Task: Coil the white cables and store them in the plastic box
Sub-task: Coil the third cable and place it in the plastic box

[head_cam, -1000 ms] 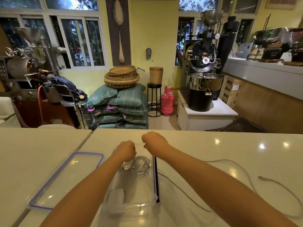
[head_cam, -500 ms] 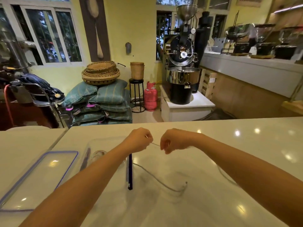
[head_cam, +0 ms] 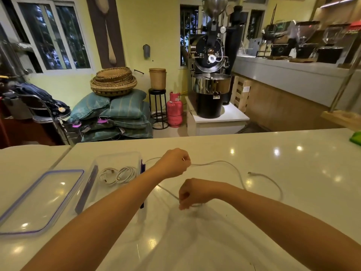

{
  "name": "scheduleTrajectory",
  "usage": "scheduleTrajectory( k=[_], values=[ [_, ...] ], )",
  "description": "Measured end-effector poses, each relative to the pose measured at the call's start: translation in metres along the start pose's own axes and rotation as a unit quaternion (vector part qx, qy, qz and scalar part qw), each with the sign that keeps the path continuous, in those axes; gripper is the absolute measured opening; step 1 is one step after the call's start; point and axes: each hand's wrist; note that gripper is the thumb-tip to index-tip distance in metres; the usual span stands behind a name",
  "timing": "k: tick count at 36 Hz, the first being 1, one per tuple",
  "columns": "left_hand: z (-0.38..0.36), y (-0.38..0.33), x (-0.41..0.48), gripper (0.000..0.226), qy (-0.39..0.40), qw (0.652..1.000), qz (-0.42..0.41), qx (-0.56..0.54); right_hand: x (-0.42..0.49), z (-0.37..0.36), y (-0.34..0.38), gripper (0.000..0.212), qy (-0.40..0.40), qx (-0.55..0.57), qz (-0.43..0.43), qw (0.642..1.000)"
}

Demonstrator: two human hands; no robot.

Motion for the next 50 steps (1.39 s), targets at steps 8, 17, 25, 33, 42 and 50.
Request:
scheduleTrajectory(
  k=[8,17,25,33,42,50],
  values=[
    [0.017,-0.008,-0.003,0.014,-0.089,0.994,-0.022,-0.063,-0.015,0.040,0.001,0.010,-0.098,0.223,0.015,0.970],
    [0.033,-0.019,-0.004,0.017,-0.136,0.965,-0.053,-0.218,-0.038,0.099,0.013,0.005,-0.200,0.409,0.095,0.885],
    [0.044,-0.032,-0.006,0.015,0.005,0.924,-0.100,-0.368,-0.051,0.126,0.043,0.010,-0.259,0.451,0.181,0.835],
    [0.070,-0.040,-0.006,0.025,0.072,0.899,-0.099,-0.420,-0.048,0.137,0.050,0.016,-0.327,0.343,0.182,0.861],
    [0.093,-0.060,-0.002,0.033,0.066,0.860,-0.128,-0.489,-0.025,0.114,0.047,0.027,-0.287,0.387,0.236,0.844],
    [0.099,-0.077,0.003,0.030,0.078,0.802,-0.144,-0.575,0.000,0.067,0.070,0.034,-0.289,0.378,0.182,0.861]
  ],
)
Point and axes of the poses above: each hand's wrist, its own x-axis towards the middle knuckle, its own z-axis out of the back of the hand, y = z × x, and after that the axes turned 9 degrees about x, right-handed
